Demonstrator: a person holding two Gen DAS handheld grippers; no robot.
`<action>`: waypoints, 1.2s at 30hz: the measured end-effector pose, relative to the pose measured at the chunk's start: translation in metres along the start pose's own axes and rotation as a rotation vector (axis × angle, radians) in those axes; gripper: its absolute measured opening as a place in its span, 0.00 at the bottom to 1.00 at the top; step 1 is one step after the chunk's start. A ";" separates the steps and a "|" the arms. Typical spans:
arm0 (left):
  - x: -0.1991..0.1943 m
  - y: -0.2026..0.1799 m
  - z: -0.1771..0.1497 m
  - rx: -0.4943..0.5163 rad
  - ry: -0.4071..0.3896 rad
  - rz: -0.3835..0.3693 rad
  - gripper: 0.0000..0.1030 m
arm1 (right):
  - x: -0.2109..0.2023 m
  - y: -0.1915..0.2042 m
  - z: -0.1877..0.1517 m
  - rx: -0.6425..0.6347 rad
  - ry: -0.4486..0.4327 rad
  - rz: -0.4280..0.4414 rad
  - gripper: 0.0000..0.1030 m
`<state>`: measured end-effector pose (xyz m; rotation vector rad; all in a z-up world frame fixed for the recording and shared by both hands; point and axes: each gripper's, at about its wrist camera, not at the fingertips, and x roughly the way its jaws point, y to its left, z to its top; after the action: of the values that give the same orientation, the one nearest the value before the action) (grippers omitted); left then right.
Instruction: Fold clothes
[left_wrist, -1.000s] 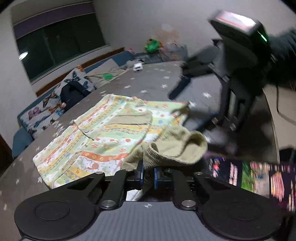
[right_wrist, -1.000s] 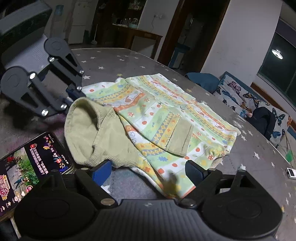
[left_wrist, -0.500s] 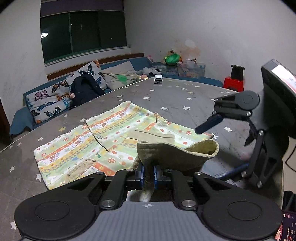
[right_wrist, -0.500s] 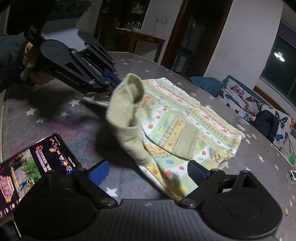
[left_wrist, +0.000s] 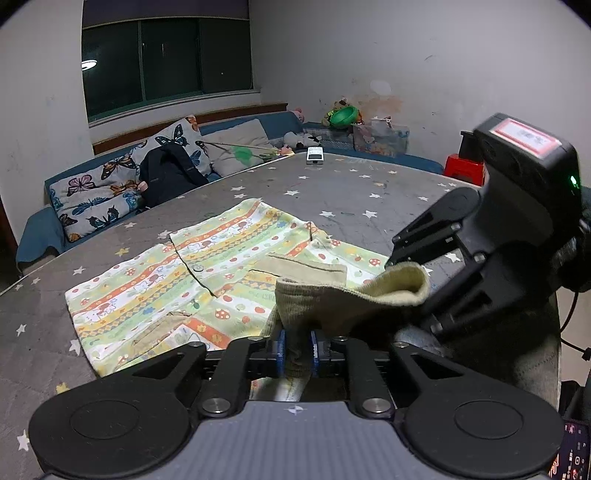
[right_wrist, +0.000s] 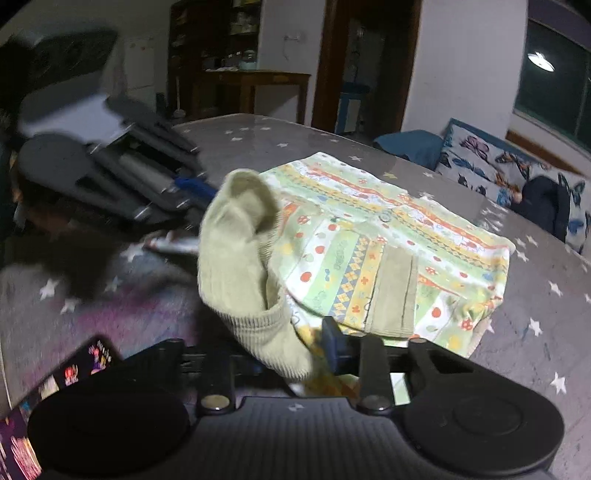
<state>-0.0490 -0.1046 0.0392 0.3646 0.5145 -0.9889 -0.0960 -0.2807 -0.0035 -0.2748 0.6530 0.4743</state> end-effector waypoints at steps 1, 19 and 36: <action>-0.001 0.000 0.000 -0.001 -0.002 0.002 0.17 | 0.001 0.002 0.003 0.011 -0.005 0.001 0.22; -0.014 -0.008 -0.006 0.043 -0.017 0.029 0.44 | -0.007 -0.005 0.015 0.060 -0.060 -0.023 0.14; -0.012 -0.026 -0.030 0.220 0.044 0.113 0.76 | -0.010 -0.006 0.028 0.092 -0.108 -0.040 0.14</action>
<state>-0.0842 -0.0944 0.0200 0.6070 0.4212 -0.9316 -0.0855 -0.2787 0.0248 -0.1736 0.5610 0.4166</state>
